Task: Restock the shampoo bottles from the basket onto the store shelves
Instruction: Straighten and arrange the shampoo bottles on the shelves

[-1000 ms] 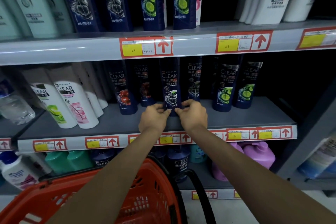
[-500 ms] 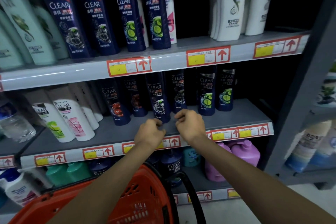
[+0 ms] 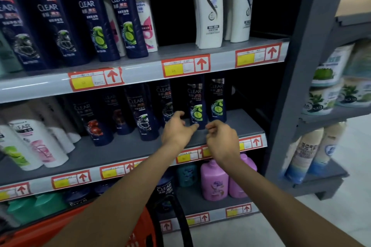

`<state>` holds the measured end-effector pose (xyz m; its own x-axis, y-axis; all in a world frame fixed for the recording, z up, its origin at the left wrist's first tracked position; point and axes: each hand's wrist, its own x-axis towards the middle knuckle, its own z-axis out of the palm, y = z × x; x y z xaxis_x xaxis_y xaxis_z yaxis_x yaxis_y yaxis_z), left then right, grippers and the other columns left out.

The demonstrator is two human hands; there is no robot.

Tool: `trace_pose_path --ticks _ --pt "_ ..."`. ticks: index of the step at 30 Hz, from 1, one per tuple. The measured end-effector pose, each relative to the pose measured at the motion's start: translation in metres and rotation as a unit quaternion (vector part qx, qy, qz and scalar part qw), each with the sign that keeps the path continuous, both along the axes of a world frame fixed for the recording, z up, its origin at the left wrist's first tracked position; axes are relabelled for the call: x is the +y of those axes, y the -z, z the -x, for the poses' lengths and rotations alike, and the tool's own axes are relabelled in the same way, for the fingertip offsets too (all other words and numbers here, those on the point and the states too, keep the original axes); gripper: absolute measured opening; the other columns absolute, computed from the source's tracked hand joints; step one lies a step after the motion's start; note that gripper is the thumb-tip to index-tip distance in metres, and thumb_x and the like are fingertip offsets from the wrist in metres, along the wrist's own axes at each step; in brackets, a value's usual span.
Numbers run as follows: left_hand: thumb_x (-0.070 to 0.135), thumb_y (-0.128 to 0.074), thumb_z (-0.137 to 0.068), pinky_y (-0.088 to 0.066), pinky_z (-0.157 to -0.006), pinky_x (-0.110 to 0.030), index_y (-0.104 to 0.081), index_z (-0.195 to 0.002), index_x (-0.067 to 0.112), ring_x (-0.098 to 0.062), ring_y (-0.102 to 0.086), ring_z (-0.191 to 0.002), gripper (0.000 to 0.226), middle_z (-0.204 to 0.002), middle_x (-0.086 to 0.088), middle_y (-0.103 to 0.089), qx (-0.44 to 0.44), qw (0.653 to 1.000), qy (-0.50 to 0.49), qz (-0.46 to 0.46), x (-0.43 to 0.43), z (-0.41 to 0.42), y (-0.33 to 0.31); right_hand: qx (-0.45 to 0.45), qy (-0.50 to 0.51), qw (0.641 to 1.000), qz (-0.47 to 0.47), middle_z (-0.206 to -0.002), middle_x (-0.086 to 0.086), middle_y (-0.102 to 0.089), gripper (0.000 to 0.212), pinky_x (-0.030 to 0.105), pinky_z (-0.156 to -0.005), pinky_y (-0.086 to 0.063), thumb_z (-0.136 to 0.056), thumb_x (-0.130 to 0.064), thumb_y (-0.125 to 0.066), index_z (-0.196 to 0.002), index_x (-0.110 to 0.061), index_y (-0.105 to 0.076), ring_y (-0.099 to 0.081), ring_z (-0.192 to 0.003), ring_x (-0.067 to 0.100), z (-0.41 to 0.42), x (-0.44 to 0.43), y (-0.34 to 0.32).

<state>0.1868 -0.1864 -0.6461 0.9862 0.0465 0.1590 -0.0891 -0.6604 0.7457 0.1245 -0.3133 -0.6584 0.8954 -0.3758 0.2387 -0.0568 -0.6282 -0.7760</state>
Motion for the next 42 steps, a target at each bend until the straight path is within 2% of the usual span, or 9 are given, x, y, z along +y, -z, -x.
trace_pose_path --ticks 4,7,12,18,22,29,36,40,42 --pt "0.031 -0.08 -0.087 -0.052 -0.093 -0.035 -0.044 -0.151 0.017 -0.028 -0.063 -0.116 0.075 -0.129 -0.008 -0.065 0.054 0.998 -0.017 0.037 -0.026 -0.027 0.008 0.013 -0.008 1.0 0.01 -0.113 0.007 -0.074 0.037 0.039 -0.091 -0.056 -0.091 -0.006 -0.057 -0.125 -0.015 -0.069 -0.068 -0.107 0.029 -0.014 -0.011 0.0" --pt "0.008 -0.073 -0.088 -0.051 -0.09 -0.029 -0.059 -0.138 0.015 -0.024 -0.065 -0.111 0.052 -0.121 -0.007 -0.071 0.067 0.996 -0.025 0.062 -0.029 -0.039 0.023 0.039 -0.057 0.998 -0.013 -0.117 0.012 -0.072 0.038 0.046 -0.096 -0.055 -0.089 -0.003 -0.058 -0.126 -0.012 -0.066 -0.065 -0.111 0.033 -0.027 -0.013 0.0" --pt "-0.006 -0.058 -0.091 -0.049 -0.102 -0.029 -0.065 -0.13 0.007 -0.019 -0.063 -0.109 0.042 -0.108 0.0 -0.067 0.077 0.99 -0.021 0.117 -0.022 -0.052 0.045 0.079 -0.099 0.986 -0.111 -0.13 0.017 -0.065 0.049 0.046 -0.108 -0.047 -0.088 -0.001 -0.06 -0.137 -0.005 -0.056 -0.059 -0.124 0.034 -0.044 -0.011 0.003" --pt "0.0 -0.054 -0.09 -0.052 -0.097 -0.03 -0.067 -0.131 0.014 -0.019 -0.065 -0.109 0.045 -0.106 0.004 -0.069 0.027 0.995 -0.033 0.092 -0.018 -0.044 0.053 0.079 -0.078 0.985 -0.133 -0.117 0.013 -0.069 0.047 0.051 -0.103 -0.051 -0.082 0.004 -0.056 -0.127 -0.005 -0.062 -0.063 -0.115 0.033 -0.056 -0.007 0.008" --pt "0.006 -0.056 -0.09 -0.053 -0.102 -0.037 -0.069 -0.129 0.021 -0.019 -0.066 -0.112 0.044 -0.113 0.005 -0.073 0.036 0.994 -0.045 0.097 -0.019 -0.045 0.052 0.074 -0.08 0.987 -0.116 -0.126 0.012 -0.068 0.056 0.051 -0.106 -0.049 -0.081 0.003 -0.055 -0.137 -0.008 -0.058 -0.061 -0.121 0.032 -0.06 -0.006 0.013" --pt "0.008 -0.049 -0.097 -0.048 -0.106 -0.034 -0.06 -0.141 0.025 -0.021 -0.063 -0.118 0.048 -0.126 0.006 -0.07 0.077 0.991 -0.046 0.097 -0.021 -0.042 0.043 0.107 -0.091 0.986 -0.089 -0.13 0.015 -0.065 0.062 0.05 -0.109 -0.047 -0.082 0.005 -0.053 -0.143 -0.006 -0.05 -0.06 -0.124 0.032 -0.065 -0.007 0.009" --pt "0.008 -0.051 -0.1 -0.045 -0.107 -0.029 -0.061 -0.142 0.021 -0.023 -0.059 -0.126 0.046 -0.135 0.003 -0.067 0.081 0.991 -0.034 0.103 -0.018 -0.044 0.044 0.114 -0.073 0.982 -0.133 -0.098 -0.006 -0.059 0.051 0.045 -0.108 -0.047 -0.086 0.006 -0.056 -0.134 -0.013 -0.057 -0.059 -0.12 0.026 -0.071 -0.005 0.006" --pt "0.008 -0.056 -0.101 -0.039 -0.097 -0.021 -0.066 -0.135 0.02 -0.022 -0.058 -0.129 0.037 -0.134 0.001 -0.068 0.075 0.988 -0.042 0.13 -0.016 -0.049 0.048 0.115 -0.071 0.985 -0.108 -0.139 0.008 -0.055 0.056 0.041 -0.105 -0.044 -0.089 -0.003 -0.056 -0.144 -0.011 -0.049 -0.054 -0.129 0.031 -0.068 0.0 0.004" --pt "0.011 -0.056 -0.102 -0.04 -0.104 -0.024 -0.066 -0.136 0.02 -0.024 -0.057 -0.131 0.036 -0.138 -0.002 -0.065 0.075 0.989 -0.035 0.126 -0.017 -0.052 0.05 0.111 -0.072 0.985 -0.108 -0.142 0.011 -0.055 0.055 0.04 -0.102 -0.044 -0.09 -0.001 -0.055 -0.144 -0.008 -0.049 -0.053 -0.13 0.033 -0.069 0.0 0.005"
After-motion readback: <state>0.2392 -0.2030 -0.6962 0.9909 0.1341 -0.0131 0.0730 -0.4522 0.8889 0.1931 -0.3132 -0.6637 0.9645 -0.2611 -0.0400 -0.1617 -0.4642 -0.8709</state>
